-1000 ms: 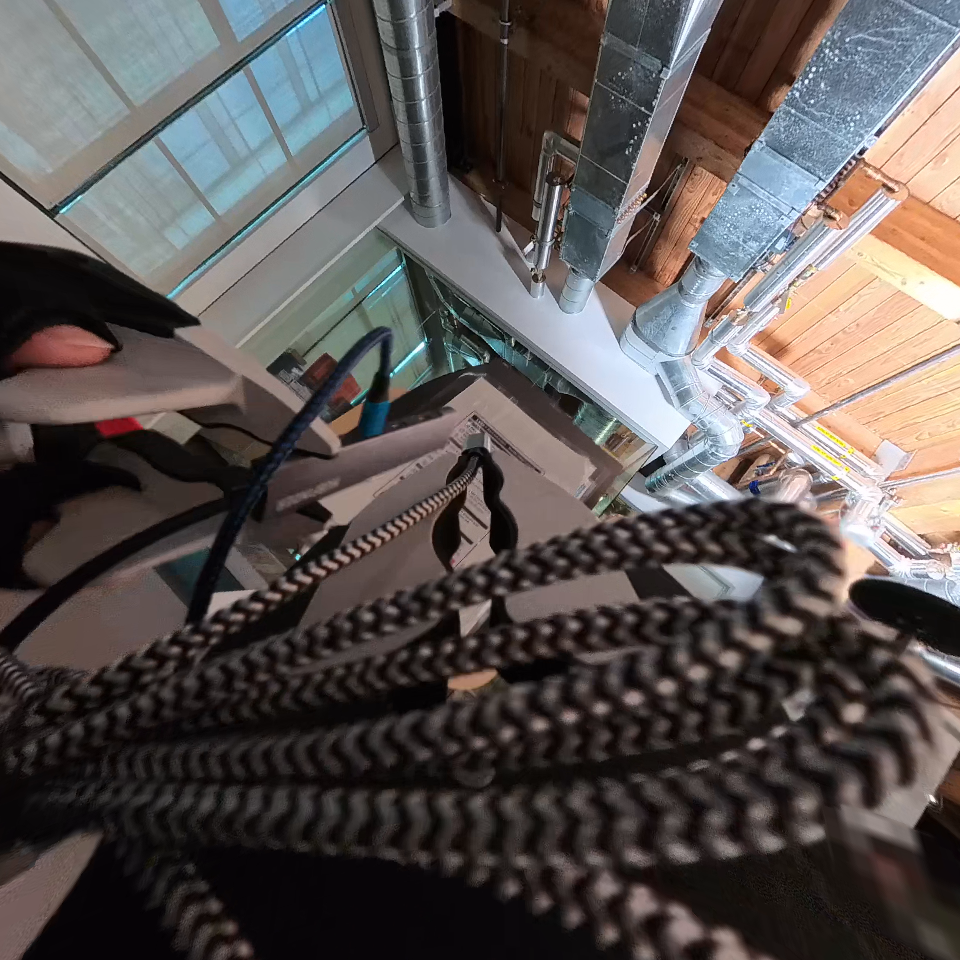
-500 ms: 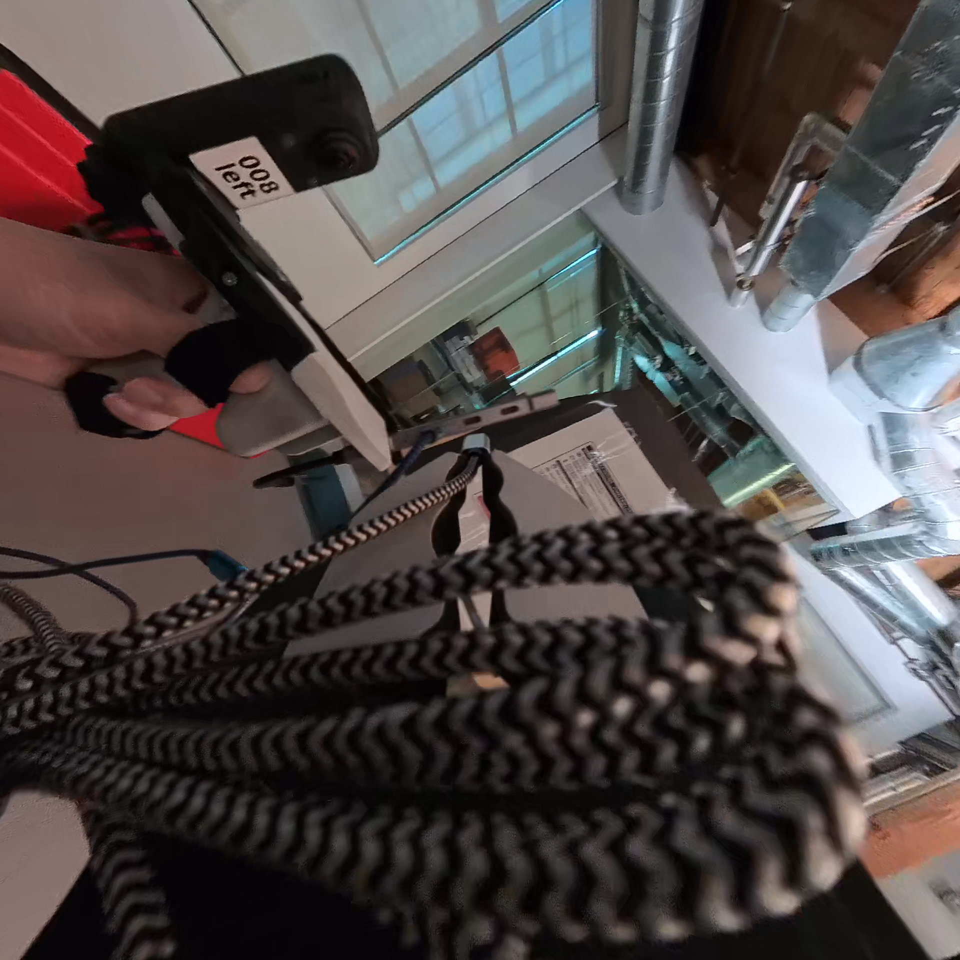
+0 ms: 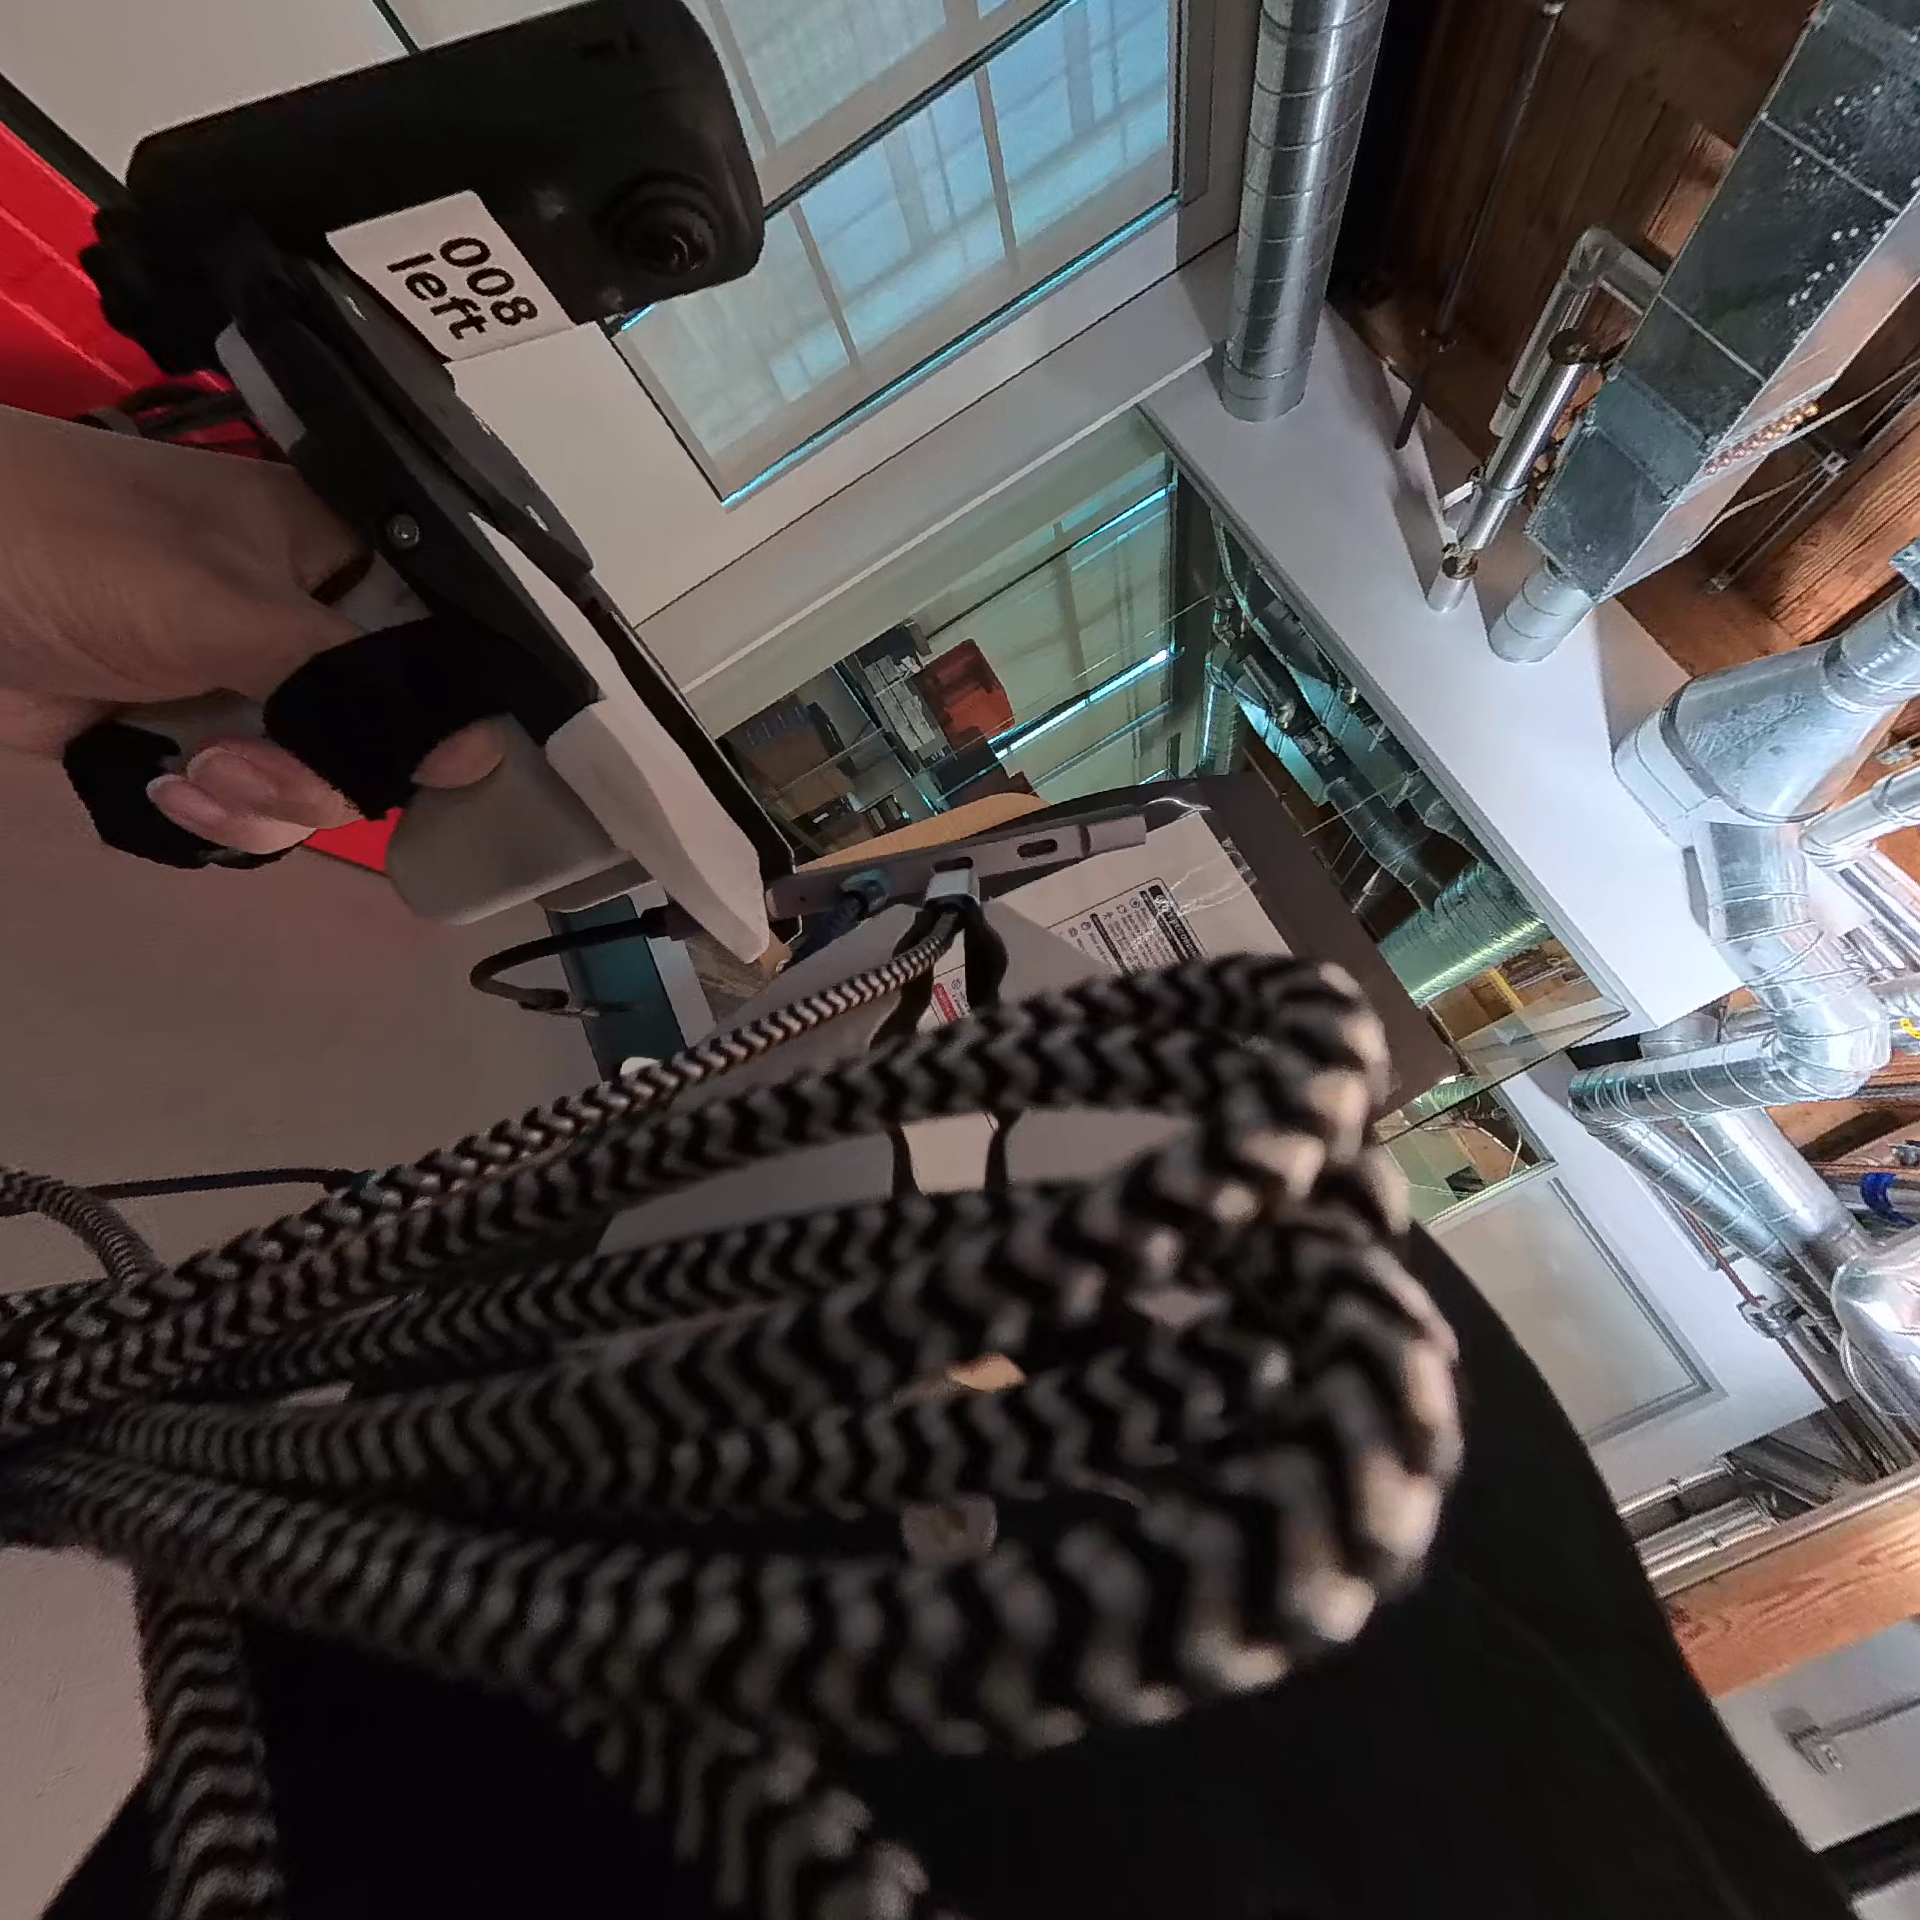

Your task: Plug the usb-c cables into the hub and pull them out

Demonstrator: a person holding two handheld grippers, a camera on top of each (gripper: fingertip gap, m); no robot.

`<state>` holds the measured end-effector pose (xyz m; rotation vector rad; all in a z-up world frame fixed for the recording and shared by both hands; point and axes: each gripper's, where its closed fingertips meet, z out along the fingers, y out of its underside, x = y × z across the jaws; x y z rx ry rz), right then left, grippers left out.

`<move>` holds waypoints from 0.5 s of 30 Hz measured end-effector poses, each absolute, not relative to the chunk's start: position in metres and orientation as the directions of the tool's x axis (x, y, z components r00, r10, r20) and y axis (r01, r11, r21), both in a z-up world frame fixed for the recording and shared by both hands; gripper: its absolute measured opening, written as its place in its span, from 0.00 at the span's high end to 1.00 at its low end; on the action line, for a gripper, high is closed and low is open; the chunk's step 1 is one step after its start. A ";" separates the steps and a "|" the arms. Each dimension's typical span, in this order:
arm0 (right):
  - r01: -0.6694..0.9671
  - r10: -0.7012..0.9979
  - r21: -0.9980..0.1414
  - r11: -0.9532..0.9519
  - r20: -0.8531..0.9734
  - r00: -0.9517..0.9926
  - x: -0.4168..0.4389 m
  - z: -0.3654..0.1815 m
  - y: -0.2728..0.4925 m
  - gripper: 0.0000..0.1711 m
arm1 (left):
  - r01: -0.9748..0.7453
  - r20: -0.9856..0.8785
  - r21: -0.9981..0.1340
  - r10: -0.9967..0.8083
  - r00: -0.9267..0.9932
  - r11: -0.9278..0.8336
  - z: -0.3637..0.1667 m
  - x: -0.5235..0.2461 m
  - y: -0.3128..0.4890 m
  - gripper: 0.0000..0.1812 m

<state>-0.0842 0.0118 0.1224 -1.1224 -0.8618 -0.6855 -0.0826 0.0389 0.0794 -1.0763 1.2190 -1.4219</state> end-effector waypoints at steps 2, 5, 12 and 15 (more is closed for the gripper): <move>0.829 -0.041 -0.474 0.296 0.861 0.507 -0.084 0.122 0.012 0.50 | 0.108 0.038 -0.993 -0.985 -0.168 -0.057 0.079 -0.082 0.039 0.88; 0.827 -0.040 -0.477 0.299 0.859 0.510 -0.085 0.122 0.012 0.49 | 0.103 0.015 -0.994 -0.987 -0.158 -0.031 0.078 -0.082 0.039 0.87; 0.822 -0.021 -0.487 0.296 0.857 0.515 -0.084 0.120 0.012 0.46 | 0.094 -0.074 -0.994 -0.990 -0.120 0.063 0.076 -0.082 0.038 0.88; 0.803 0.007 -0.510 0.308 0.845 0.534 -0.086 0.120 0.012 0.96 | 0.083 -0.172 -0.983 -0.982 -0.080 0.166 0.076 -0.083 0.039 0.88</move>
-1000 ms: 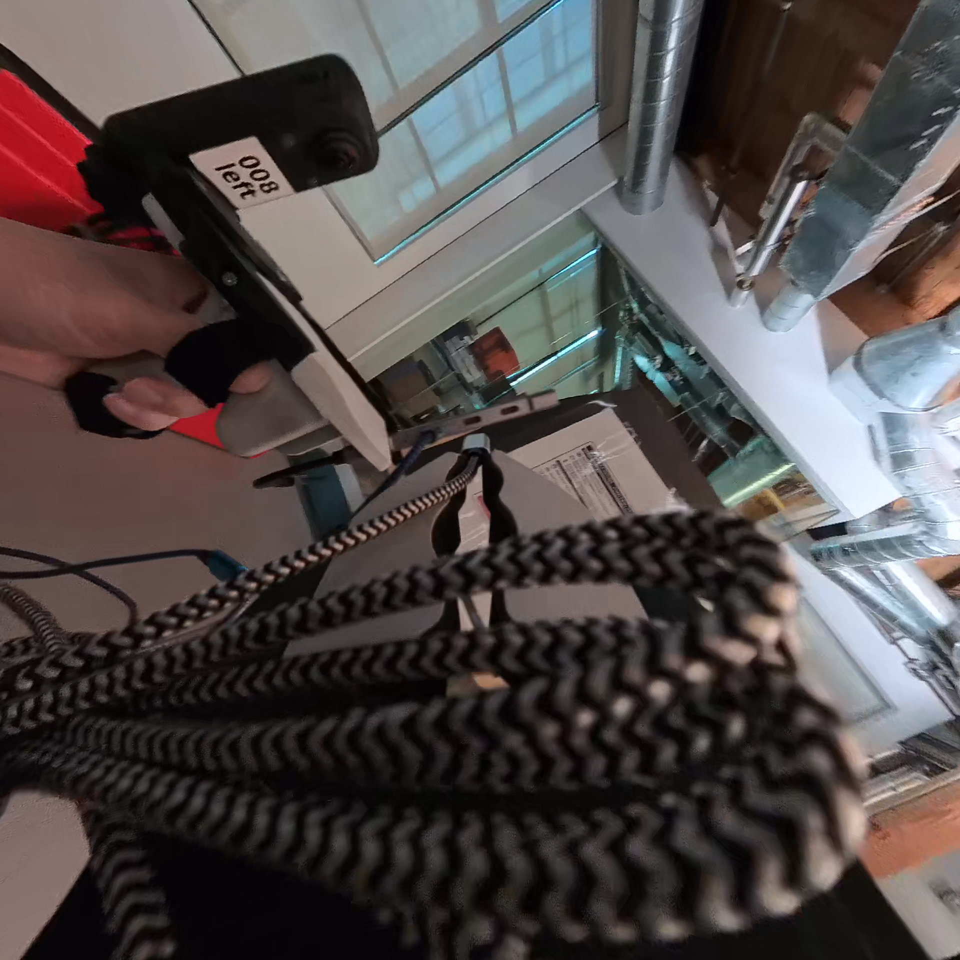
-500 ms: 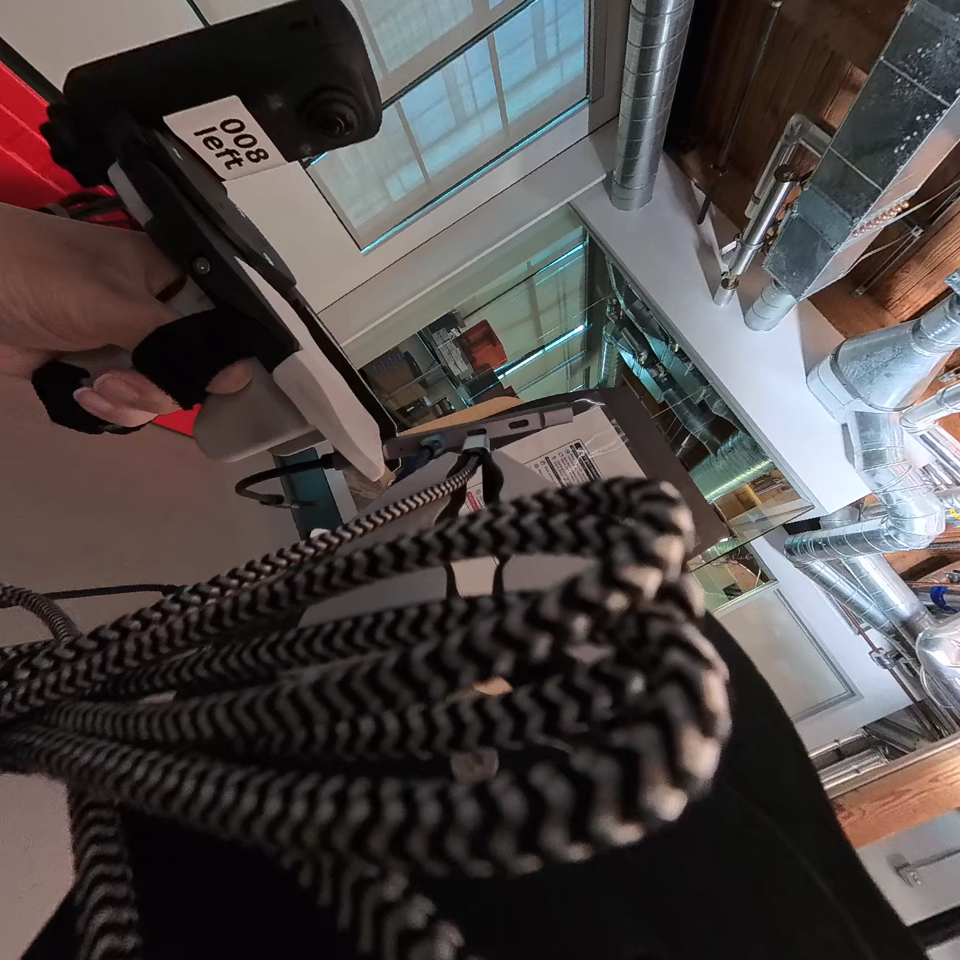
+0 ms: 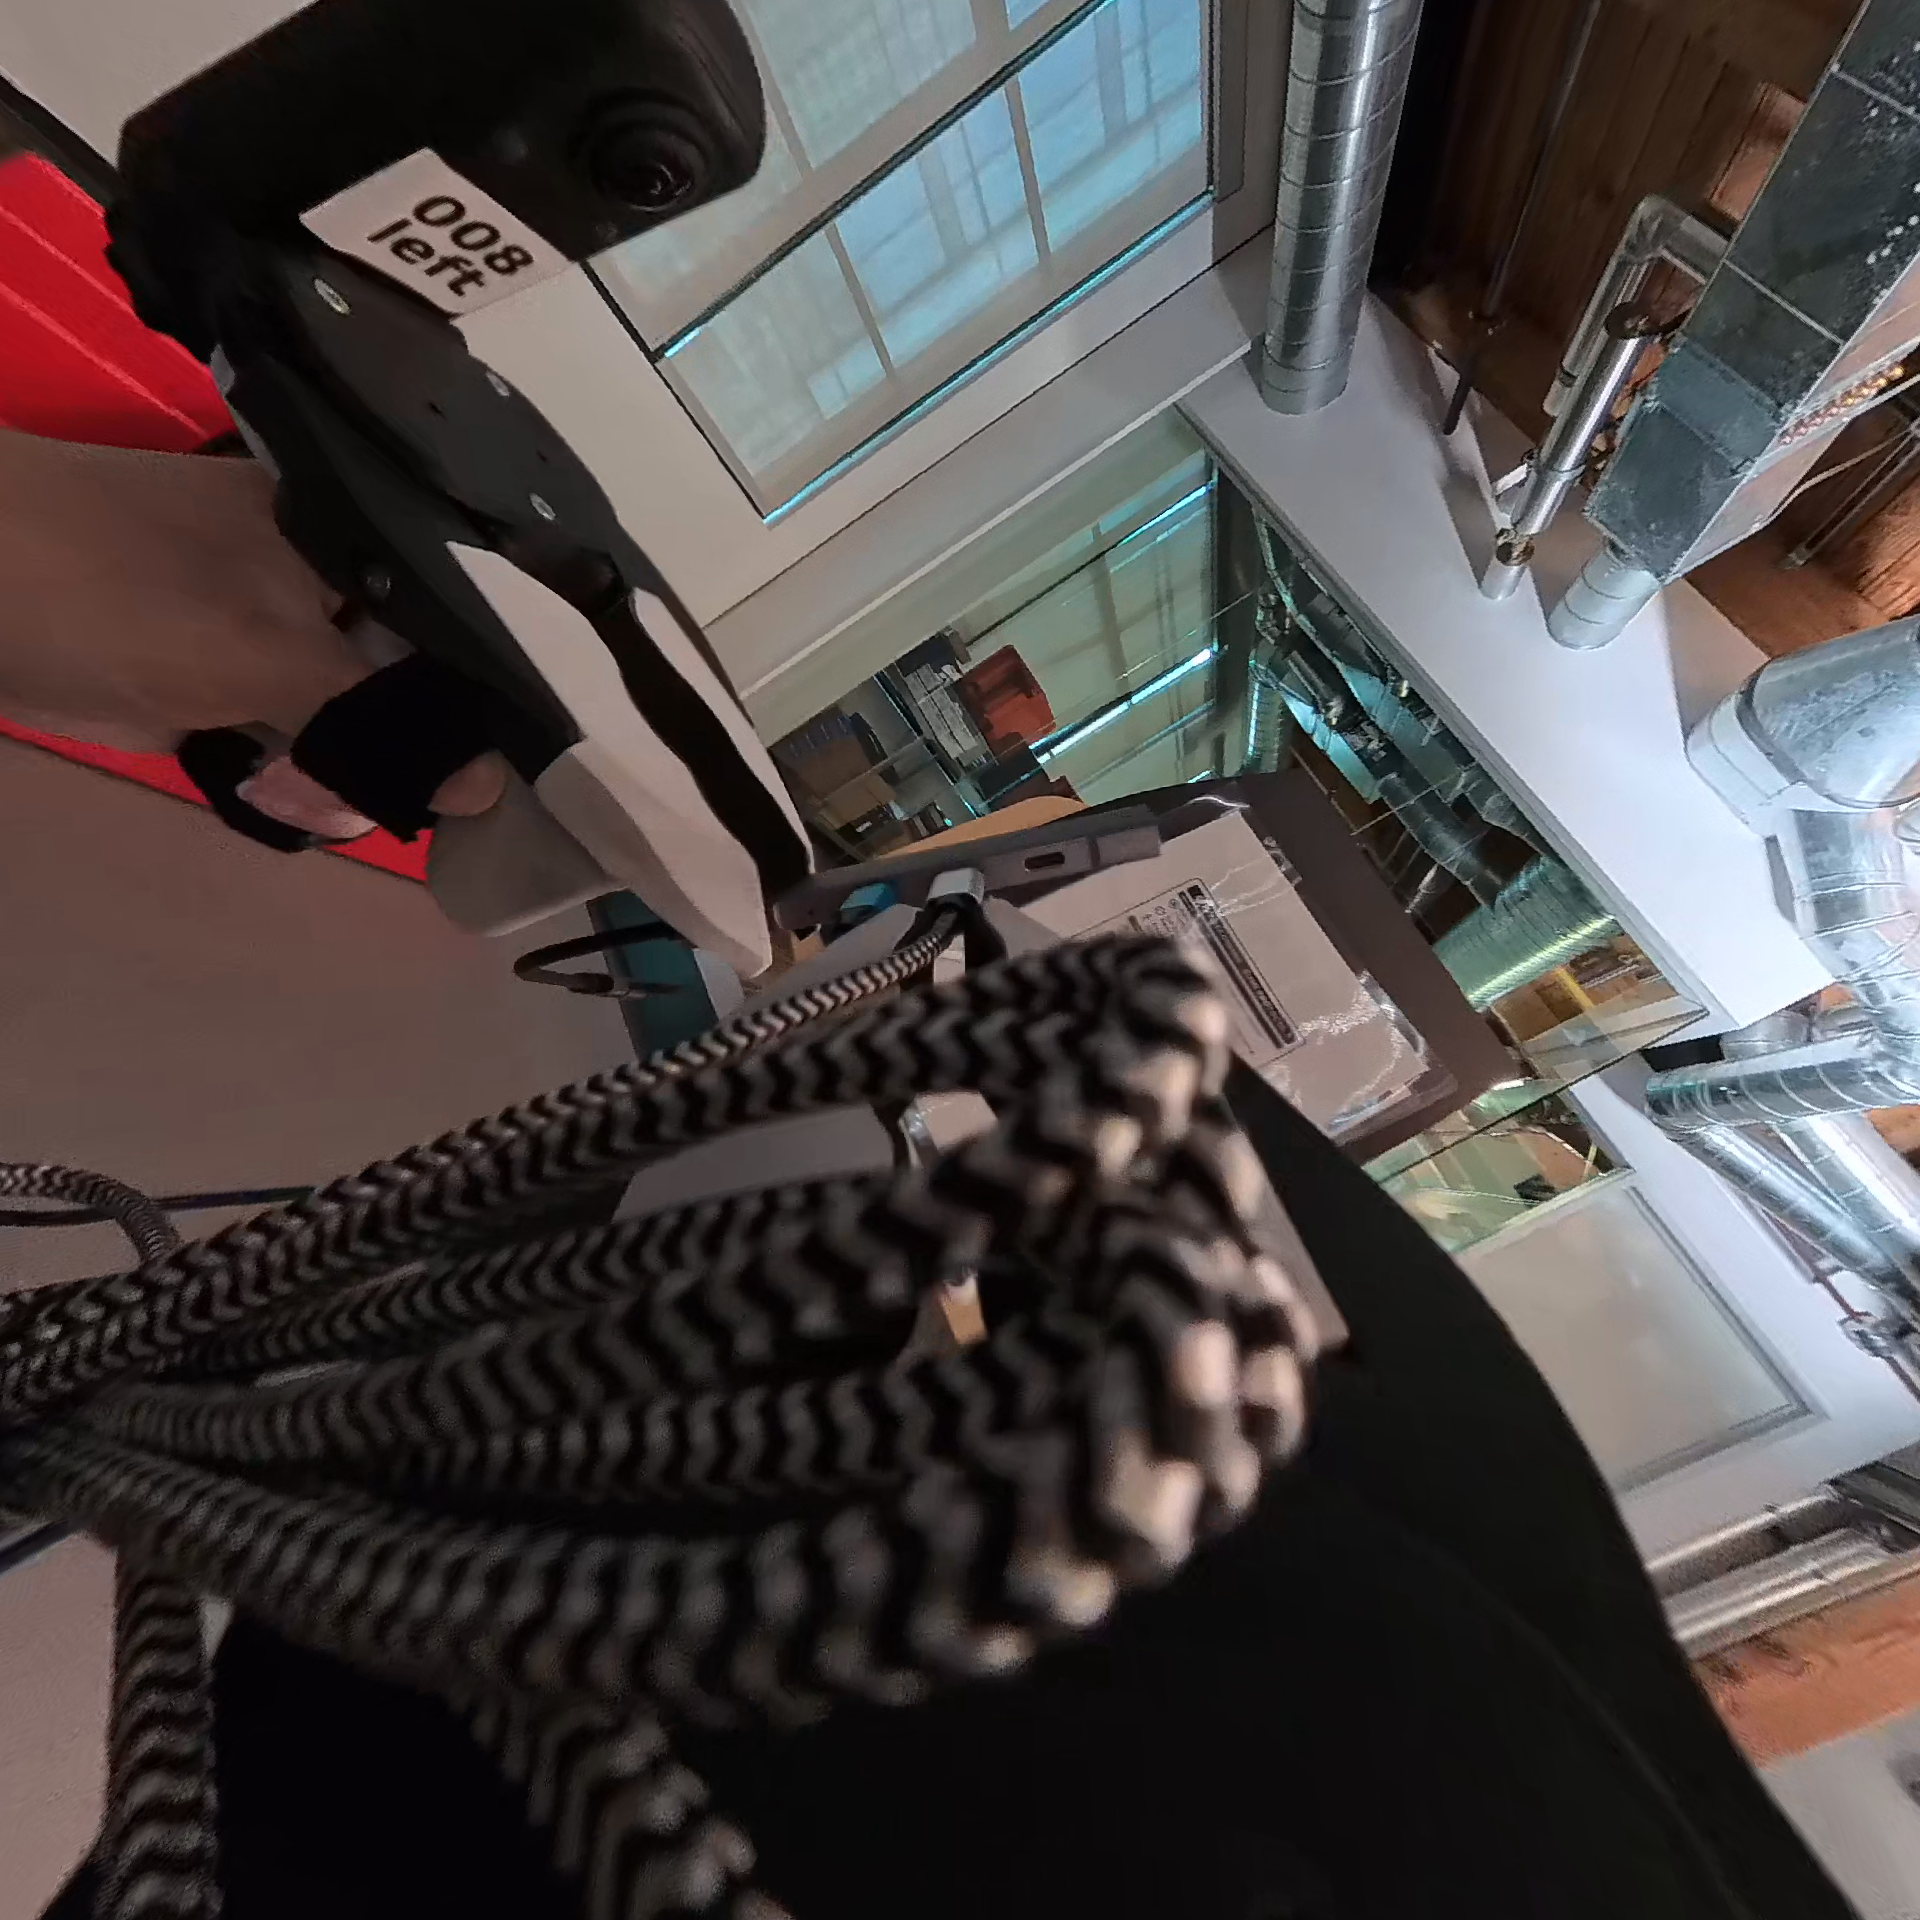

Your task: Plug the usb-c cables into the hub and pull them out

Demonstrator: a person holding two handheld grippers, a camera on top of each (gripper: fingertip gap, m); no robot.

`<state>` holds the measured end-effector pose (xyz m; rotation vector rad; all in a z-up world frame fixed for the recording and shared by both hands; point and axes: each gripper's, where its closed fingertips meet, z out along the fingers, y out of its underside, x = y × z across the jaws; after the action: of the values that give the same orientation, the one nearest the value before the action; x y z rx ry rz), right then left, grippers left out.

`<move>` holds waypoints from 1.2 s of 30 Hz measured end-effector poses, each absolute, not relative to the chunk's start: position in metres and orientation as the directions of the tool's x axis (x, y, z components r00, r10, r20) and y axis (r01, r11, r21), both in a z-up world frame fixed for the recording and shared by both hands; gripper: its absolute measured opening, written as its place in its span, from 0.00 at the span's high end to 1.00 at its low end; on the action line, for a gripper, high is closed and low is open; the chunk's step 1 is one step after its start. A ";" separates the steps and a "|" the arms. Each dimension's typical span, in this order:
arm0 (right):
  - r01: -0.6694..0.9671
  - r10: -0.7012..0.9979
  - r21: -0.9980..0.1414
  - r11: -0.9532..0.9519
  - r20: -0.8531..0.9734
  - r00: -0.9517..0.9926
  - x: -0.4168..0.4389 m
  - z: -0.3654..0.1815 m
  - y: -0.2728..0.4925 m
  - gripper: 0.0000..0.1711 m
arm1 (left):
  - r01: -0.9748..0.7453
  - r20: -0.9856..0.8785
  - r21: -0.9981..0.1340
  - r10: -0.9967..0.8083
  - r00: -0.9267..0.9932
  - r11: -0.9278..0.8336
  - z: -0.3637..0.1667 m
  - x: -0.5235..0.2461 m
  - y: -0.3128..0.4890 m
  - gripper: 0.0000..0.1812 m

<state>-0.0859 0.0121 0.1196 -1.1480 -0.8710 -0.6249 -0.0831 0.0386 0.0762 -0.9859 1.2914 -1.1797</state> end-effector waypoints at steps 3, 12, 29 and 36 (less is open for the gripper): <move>0.765 0.051 -0.553 0.331 0.820 0.570 -0.088 0.121 0.010 0.96 | 0.066 -0.282 -0.958 -0.959 -0.042 0.279 0.078 -0.086 0.038 0.87; 0.681 0.166 -0.651 0.335 0.752 0.638 -0.086 0.118 0.008 0.96 | -0.041 -0.473 -0.881 -0.881 0.018 0.472 0.077 -0.089 0.038 0.87; 0.646 0.248 -0.684 0.339 0.728 0.639 -0.085 0.113 0.006 0.97 | -0.113 -0.575 -0.814 -0.818 0.011 0.570 0.067 -0.087 0.031 0.86; 0.632 0.234 -0.645 0.430 0.756 0.612 -0.093 0.125 -0.009 0.97 | 0.007 -0.576 -0.815 -0.812 0.094 0.579 0.087 -0.092 0.026 0.86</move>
<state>-0.0935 -0.0088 0.1254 -1.1349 -0.9218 -0.2980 -0.0921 0.0257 0.0872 -0.7634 1.3513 -0.7045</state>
